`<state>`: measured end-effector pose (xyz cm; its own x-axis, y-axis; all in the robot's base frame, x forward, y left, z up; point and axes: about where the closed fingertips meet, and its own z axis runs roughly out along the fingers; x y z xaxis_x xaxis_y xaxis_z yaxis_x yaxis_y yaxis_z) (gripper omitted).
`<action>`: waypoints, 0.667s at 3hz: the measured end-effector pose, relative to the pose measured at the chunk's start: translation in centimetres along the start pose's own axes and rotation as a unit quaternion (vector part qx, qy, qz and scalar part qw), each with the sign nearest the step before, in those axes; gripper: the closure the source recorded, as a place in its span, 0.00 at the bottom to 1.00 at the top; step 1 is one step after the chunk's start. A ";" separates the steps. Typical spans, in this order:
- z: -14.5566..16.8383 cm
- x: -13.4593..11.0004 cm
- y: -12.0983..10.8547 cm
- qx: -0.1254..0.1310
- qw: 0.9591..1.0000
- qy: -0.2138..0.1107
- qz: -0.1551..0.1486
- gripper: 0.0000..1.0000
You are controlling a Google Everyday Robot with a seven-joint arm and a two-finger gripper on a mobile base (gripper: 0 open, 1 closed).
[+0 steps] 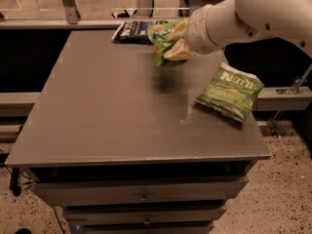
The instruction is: Move green rice chip bag near blue chip bag
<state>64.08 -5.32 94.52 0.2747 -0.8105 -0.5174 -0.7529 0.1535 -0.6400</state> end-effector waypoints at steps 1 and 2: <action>0.7 5.1 -3.8 0.017 1.000 0.021 0.003 1.00; 1.5 9.4 -7.3 0.030 0.999 0.038 0.013 1.00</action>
Offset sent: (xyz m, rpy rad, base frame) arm 0.1480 -0.1302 -0.0111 -0.0257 -0.0391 -0.1661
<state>73.08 -13.16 93.47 0.2081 -0.8456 -0.4915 -0.7208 0.2071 -0.6615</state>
